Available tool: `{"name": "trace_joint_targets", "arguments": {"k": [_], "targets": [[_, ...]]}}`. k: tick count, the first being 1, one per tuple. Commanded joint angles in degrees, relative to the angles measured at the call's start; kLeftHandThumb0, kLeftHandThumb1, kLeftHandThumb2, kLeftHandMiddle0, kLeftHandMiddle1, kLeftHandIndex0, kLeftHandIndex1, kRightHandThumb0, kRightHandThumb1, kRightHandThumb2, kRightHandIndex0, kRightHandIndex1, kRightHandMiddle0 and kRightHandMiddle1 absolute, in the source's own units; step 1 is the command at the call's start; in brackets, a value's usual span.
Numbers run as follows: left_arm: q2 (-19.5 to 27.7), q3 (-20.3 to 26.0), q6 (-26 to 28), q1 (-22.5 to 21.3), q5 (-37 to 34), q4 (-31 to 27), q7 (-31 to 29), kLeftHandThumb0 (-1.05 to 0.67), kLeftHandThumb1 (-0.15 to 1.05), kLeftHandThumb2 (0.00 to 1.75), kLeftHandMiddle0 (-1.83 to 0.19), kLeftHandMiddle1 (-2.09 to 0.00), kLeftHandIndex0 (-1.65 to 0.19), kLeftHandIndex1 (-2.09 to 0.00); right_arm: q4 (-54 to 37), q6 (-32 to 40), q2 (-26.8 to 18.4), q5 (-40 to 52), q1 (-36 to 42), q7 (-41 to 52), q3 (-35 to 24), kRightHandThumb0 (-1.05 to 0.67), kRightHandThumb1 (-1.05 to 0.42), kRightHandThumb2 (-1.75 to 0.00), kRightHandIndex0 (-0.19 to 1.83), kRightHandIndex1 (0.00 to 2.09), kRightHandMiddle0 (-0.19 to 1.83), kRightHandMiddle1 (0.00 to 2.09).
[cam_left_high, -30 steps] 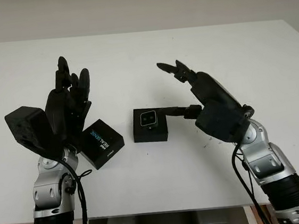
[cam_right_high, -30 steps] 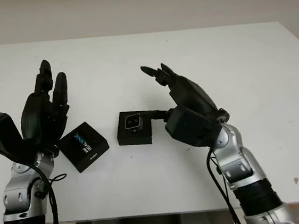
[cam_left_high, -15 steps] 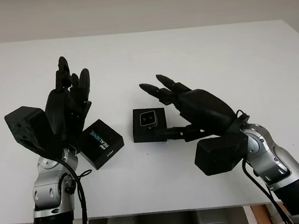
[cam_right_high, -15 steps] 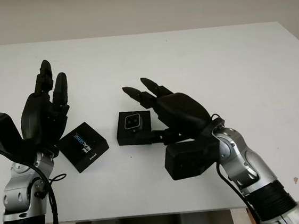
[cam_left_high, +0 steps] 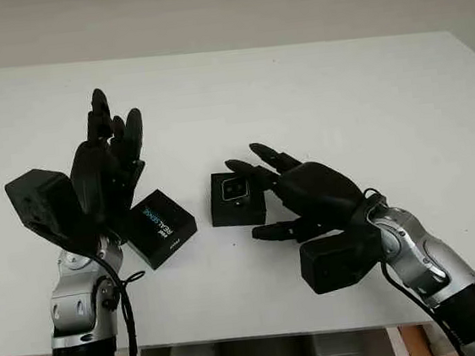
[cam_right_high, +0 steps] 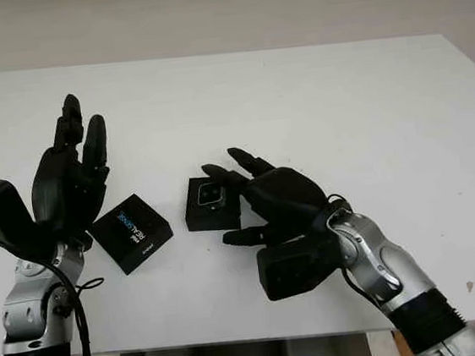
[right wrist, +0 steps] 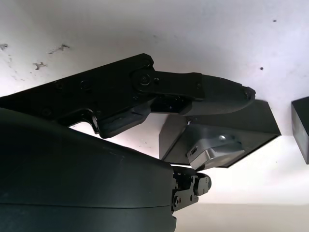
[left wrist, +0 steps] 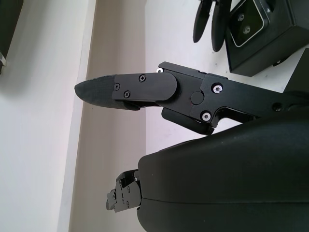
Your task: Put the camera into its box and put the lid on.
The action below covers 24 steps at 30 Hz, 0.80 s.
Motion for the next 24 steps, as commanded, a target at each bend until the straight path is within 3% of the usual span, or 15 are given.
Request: {"name": "trace_joint_targets", "arguments": {"k": [1, 8, 20, 24], "targets": [[0.37, 0.08, 0.41, 0.48, 0.01, -1.11, 0.04, -0.69, 1.05, 0.38, 0.19, 0.0, 0.19, 0.0, -1.26, 0.94, -0.76, -1.09, -0.46, 1.3, 0.63, -0.88, -1.05, -0.53, -0.07, 0.06, 0.2, 0.12], [0.4, 0.38, 0.79, 0.62, -0.2, -1.4, 0.05, -0.7, 1.05, 0.37, 0.19, 0.0, 0.19, 0.0, -3.21, 3.11, -2.59, -5.64, -0.55, 7.42, 2.93, -0.91, -1.05, -0.54, -0.1, 0.05, 0.18, 0.08], [0.52, 0.21, 0.36, 0.92, 0.18, -1.42, -0.24, -0.69, 1.05, 0.39, 0.19, 0.0, 0.19, 0.0, -3.47, 2.9, -2.11, -4.8, 0.76, 6.06, 2.61, -0.89, -1.05, -0.52, -0.13, 0.04, 0.1, 0.03], [0.3, 0.85, 0.01, 1.25, 0.45, -1.63, 0.75, -0.67, 1.05, 0.37, 0.17, -0.02, 0.18, -0.01, -3.0, 4.92, 3.24, 5.31, 2.25, 1.41, -3.37, -0.83, -1.05, -0.52, -0.13, 0.05, -0.02, 0.01]]}}
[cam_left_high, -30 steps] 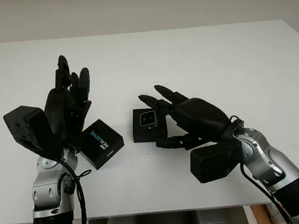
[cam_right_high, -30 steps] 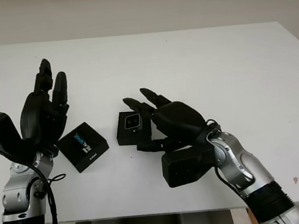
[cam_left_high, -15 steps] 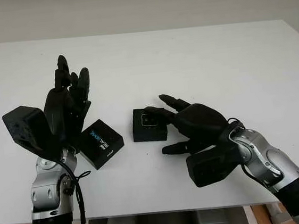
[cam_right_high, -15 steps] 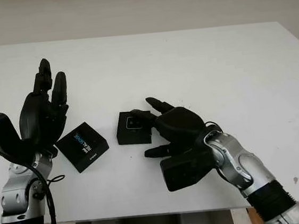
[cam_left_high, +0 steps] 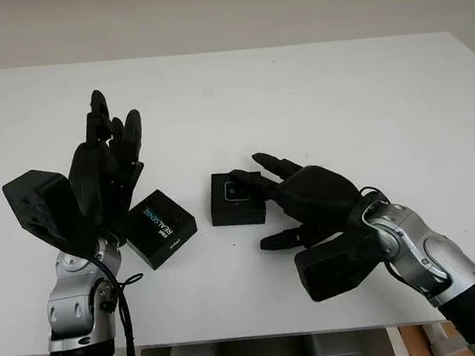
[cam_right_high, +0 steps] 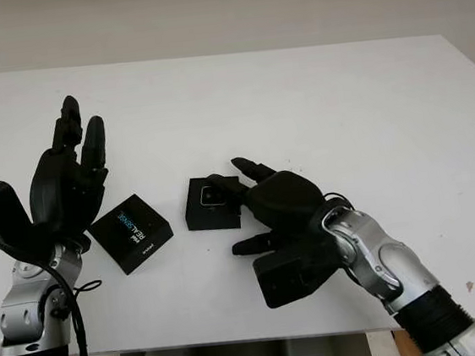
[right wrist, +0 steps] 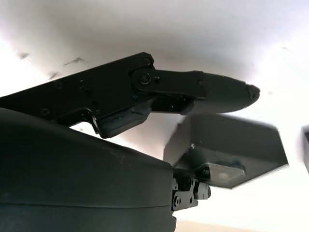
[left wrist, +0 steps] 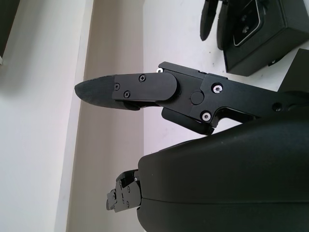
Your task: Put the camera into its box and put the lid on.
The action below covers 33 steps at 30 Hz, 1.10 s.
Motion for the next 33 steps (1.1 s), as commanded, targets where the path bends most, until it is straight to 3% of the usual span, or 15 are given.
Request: {"name": "trace_joint_targets", "arguments": {"k": [1, 6, 9, 13, 15, 20, 25, 28, 33], "targets": [[0.16, 0.74, -1.32, 0.3, 0.63, -0.79, 0.86, -0.66, 1.05, 0.35, 0.16, -0.04, 0.16, -0.02, 0.19, 1.47, 3.25, 5.7, -0.02, -2.26, -4.39, -0.82, -1.05, -0.5, -0.11, 0.06, -0.01, 0.02], [4.19, -1.95, -4.55, 1.31, 12.79, -0.96, 5.76, -0.63, 1.05, 0.26, -0.28, -0.18, -0.22, -0.23, -1.28, 4.17, 9.05, 18.5, -1.57, -6.26, -12.29, -0.74, -1.05, -0.44, -0.04, 0.08, 0.02, 0.05], [7.63, -3.57, -3.83, 2.94, 18.36, -3.11, 4.66, -0.66, 1.05, 0.17, -0.38, -0.19, -0.29, -0.3, -4.23, 9.46, 10.63, 22.99, -2.92, -6.39, -15.65, -0.76, -1.05, -0.47, -0.03, 0.08, 0.03, 0.06], [14.16, -5.24, 0.68, 7.33, 21.45, -9.48, -3.16, -0.69, 1.03, 0.08, -0.23, -0.08, -0.14, -0.21, -6.16, 16.21, 12.28, 33.38, -6.17, -4.91, -21.89, -0.73, -1.05, -0.51, -0.05, 0.06, -0.02, 0.03], [16.84, -5.4, 0.31, 9.39, 22.6, -10.93, -6.15, -0.72, 1.02, 0.07, -0.19, -0.06, -0.12, -0.18, -5.84, 18.49, 12.28, 36.53, -7.61, -5.21, -24.04, -0.71, -1.05, -0.51, -0.07, 0.05, -0.04, 0.02], [21.82, -5.18, -1.71, 13.74, 24.6, -12.38, -11.55, -0.81, 1.02, 0.06, -0.13, -0.03, -0.09, -0.12, -5.62, 20.49, 11.77, 38.1, -8.0, -5.97, -25.05, -0.72, -1.05, -0.5, -0.07, 0.05, -0.03, 0.02], [27.26, -4.74, -0.15, 17.22, 23.29, -14.08, -20.23, -0.85, 1.03, 0.06, 0.07, -0.01, 0.01, -0.05, -4.78, 20.66, 11.29, 38.09, -8.01, -5.92, -24.81, -0.7, -1.05, -0.51, -0.08, 0.05, -0.04, 0.02], [28.76, -4.66, -0.58, 18.1, 23.31, -13.68, -22.36, -0.82, 1.01, 0.05, 0.11, -0.02, 0.03, -0.05, -4.33, 20.15, 11.31, 37.81, -7.96, -6.08, -24.46, -0.71, -1.05, -0.52, -0.08, 0.05, -0.03, 0.02], [31.0, -7.25, -2.95, 19.46, 30.0, -12.92, -21.37, -0.86, 0.99, 0.05, 0.14, -0.03, 0.03, -0.05, -4.5, 19.89, 10.81, 37.23, -7.71, -5.91, -23.96, -0.72, -1.05, -0.52, -0.08, 0.05, -0.03, 0.02]]}}
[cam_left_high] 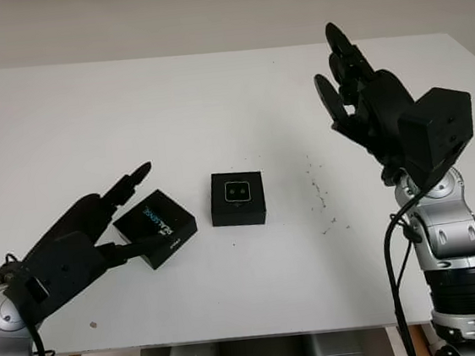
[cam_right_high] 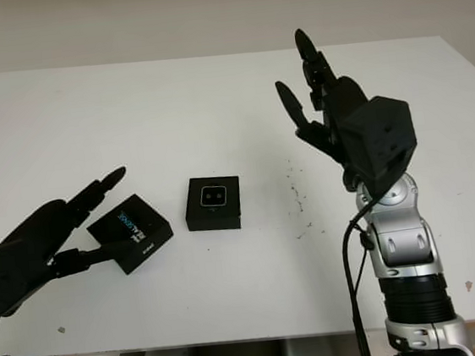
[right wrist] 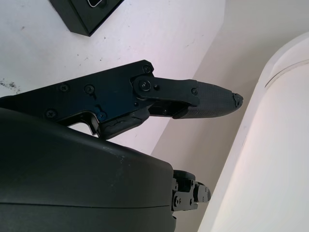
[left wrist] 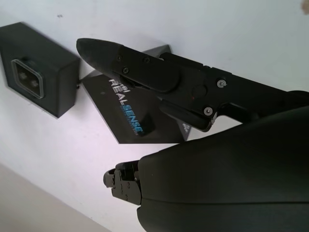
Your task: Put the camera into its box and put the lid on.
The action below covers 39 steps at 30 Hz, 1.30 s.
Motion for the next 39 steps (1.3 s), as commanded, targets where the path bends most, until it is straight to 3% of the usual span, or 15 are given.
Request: {"name": "trace_joint_targets", "arguments": {"k": [1, 4, 10, 15, 24, 32, 39], "targets": [[0.99, -1.53, -1.65, 0.82, 2.43, 0.22, 0.7, -0.87, 0.98, 0.05, 0.17, -0.03, 0.03, -0.05, 0.11, -1.0, -0.88, -0.14, -0.11, 0.11, 0.15, -0.72, -1.05, -0.52, -0.07, 0.05, -0.03, 0.02], [0.38, -3.26, -3.89, 0.99, 6.29, 1.42, 2.91, -0.86, 0.96, 0.04, 0.19, 0.0, 0.05, -0.04, -0.19, -0.99, -1.01, 0.11, 0.29, 0.33, 0.01, -0.72, -1.05, -0.53, -0.07, 0.05, -0.03, 0.02], [-3.55, -7.24, -6.98, 1.03, 16.34, 3.74, 13.05, -0.81, 0.96, 0.05, 0.19, 0.0, 0.1, -0.03, -1.63, -1.11, -0.54, -0.02, 1.07, -0.38, 0.19, -0.7, -1.05, -0.54, -0.06, 0.06, -0.02, 0.03], [-5.36, -9.7, -7.49, 1.47, 21.83, 3.74, 15.92, -0.81, 0.96, 0.05, 0.19, 0.0, 0.16, -0.03, -1.31, -1.96, -1.07, -1.81, 0.83, -1.09, 0.97, -0.72, -1.05, -0.55, -0.04, 0.07, 0.0, 0.04], [-7.59, -9.2, -9.65, 4.05, 22.37, 3.24, 17.95, -0.74, 0.92, 0.05, 0.19, 0.0, 0.12, -0.06, -1.49, -1.77, -0.62, -1.28, 0.96, -1.36, 0.74, -0.7, -1.05, -0.54, -0.04, 0.07, 0.01, 0.04], [-7.48, -9.9, -7.14, 4.52, 26.55, 2.34, 15.83, -0.61, 0.9, 0.05, 0.18, -0.02, 0.04, -0.08, -1.88, -1.7, -0.79, -1.02, 1.17, -1.37, 0.52, -0.7, -1.05, -0.54, -0.03, 0.07, 0.02, 0.04], [-10.59, -9.88, -7.33, 4.51, 27.58, 4.05, 20.98, -0.38, 0.99, 0.08, -0.08, -0.14, -0.16, -0.13, -2.17, -1.02, -0.79, -0.93, 1.35, -1.22, 0.67, -0.7, -1.05, -0.54, -0.04, 0.06, 0.01, 0.03]]}}
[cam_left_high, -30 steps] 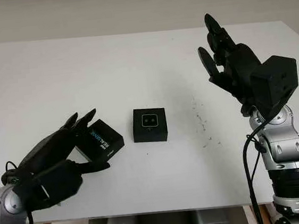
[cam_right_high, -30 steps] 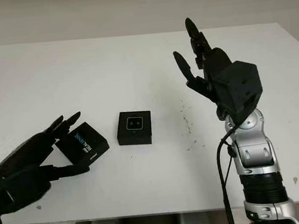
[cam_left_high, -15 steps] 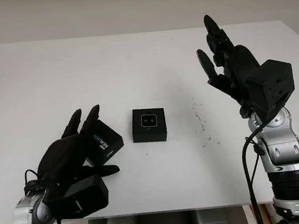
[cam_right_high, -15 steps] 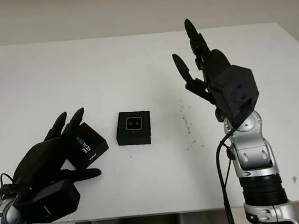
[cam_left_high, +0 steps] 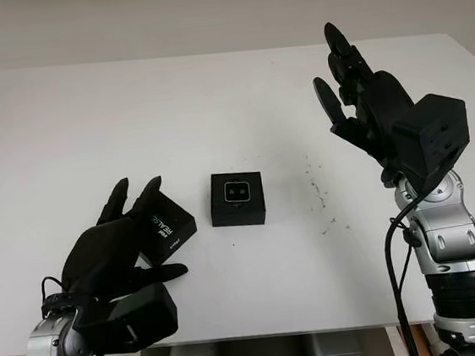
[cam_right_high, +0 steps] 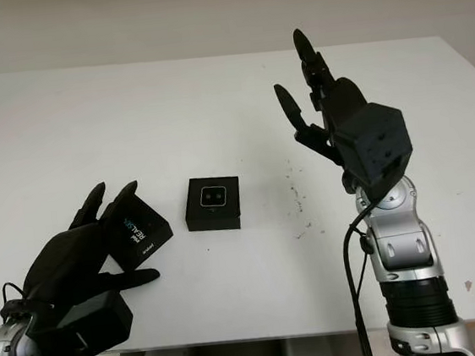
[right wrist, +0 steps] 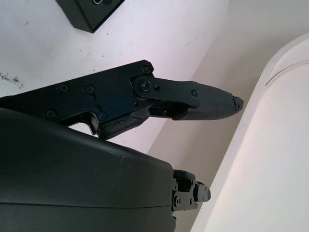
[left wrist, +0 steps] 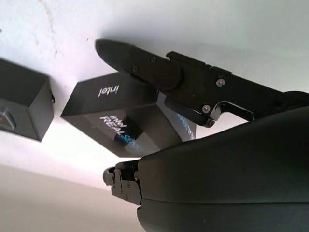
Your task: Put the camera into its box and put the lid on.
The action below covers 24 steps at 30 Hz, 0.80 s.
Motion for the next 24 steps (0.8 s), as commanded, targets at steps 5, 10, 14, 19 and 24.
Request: {"name": "trace_joint_targets", "arguments": {"k": [5, 10, 14, 19, 24], "targets": [[-1.34, 0.22, -2.86, 0.06, -0.54, 2.99, 5.19, -0.26, 1.05, 0.12, 0.11, -0.99, -0.06, -0.66, -0.85, -0.41, -0.03, 0.12, 0.2, -0.52, -0.14, -0.71, -1.05, -0.52, -0.03, 0.06, 0.01, 0.03], [-2.41, 0.42, -4.51, -0.96, -2.66, 5.07, 6.85, -0.25, 1.05, 0.1, 0.08, -1.26, 0.06, -1.17, -0.41, -0.83, -0.16, 0.06, 0.06, -0.68, -0.21, -0.7, -1.05, -0.52, -0.03, 0.06, 0.03, 0.03], [-3.24, 1.18, -10.8, -2.28, -7.15, 9.25, 10.81, -0.09, 1.05, 0.1, -0.09, -1.53, -0.05, -1.42, -0.6, -0.25, -0.49, -0.61, 0.07, -0.87, -0.05, -0.7, -1.05, -0.52, -0.03, 0.06, 0.03, 0.03], [-2.93, 2.26, -15.58, -3.87, -11.49, 12.01, 11.51, -0.08, 1.05, 0.14, -0.11, -1.74, -0.06, -1.62, -0.88, 0.21, -0.65, -1.12, -0.01, -0.85, 0.05, -0.69, -1.05, -0.52, -0.02, 0.07, 0.04, 0.03], [-3.17, 5.46, -14.02, -5.78, -21.14, 9.46, 5.15, -0.12, 1.05, 0.12, -0.18, -1.71, -0.1, -1.55, -0.61, -0.16, -0.15, -0.85, 0.13, -1.06, 0.03, -0.68, -1.05, -0.51, -0.03, 0.06, 0.03, 0.02]]}}
